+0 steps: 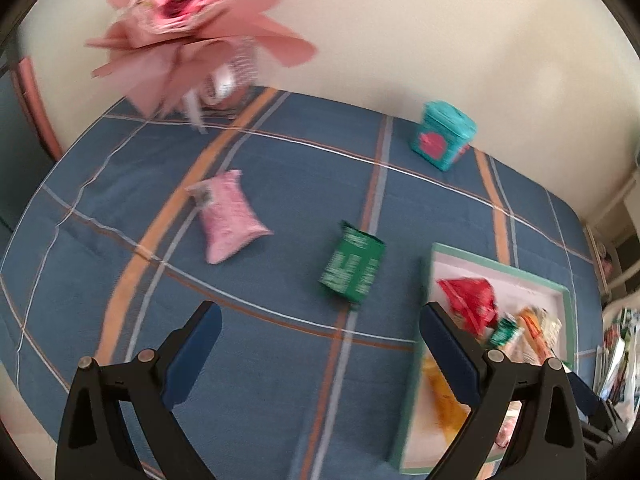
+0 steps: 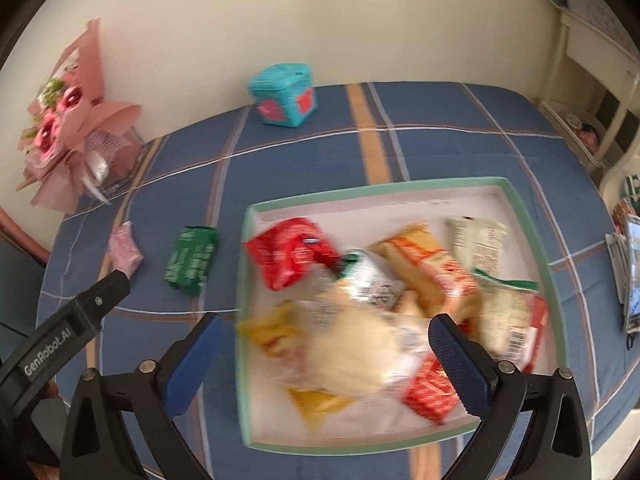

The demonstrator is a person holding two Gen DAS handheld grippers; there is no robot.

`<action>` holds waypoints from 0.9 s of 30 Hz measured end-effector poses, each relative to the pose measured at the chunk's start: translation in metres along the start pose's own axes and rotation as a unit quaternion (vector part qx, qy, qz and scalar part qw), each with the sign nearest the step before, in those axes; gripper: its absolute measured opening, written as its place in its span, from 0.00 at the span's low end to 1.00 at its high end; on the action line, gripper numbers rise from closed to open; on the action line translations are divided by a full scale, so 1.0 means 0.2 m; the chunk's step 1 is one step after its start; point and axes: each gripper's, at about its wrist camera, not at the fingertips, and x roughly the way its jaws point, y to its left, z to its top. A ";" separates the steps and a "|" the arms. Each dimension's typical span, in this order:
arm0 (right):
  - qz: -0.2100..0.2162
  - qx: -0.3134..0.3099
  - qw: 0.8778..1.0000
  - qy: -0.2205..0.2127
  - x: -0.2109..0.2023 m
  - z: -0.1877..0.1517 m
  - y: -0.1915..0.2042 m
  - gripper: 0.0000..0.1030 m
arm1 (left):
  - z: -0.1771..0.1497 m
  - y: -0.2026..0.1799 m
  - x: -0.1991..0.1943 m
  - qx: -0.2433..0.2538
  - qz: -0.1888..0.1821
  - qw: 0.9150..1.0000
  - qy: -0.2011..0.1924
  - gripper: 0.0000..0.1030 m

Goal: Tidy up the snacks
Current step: 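Withdraw both open tools toward the green and pink packets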

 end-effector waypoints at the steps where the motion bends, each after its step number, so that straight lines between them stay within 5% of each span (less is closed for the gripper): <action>1: 0.002 -0.005 1.000 0.000 0.01 0.00 0.04 1.00 | 0.01 0.04 0.00 -0.007 0.004 1.000 0.000 0.96; 14: 0.032 -0.062 0.997 0.019 0.10 -0.10 0.44 1.00 | 0.06 0.50 -0.01 -0.088 0.030 0.996 0.000 0.96; 27: 0.062 -0.079 0.995 0.028 0.18 -0.12 0.62 1.00 | 0.09 0.67 0.04 -0.111 0.031 0.993 0.010 0.96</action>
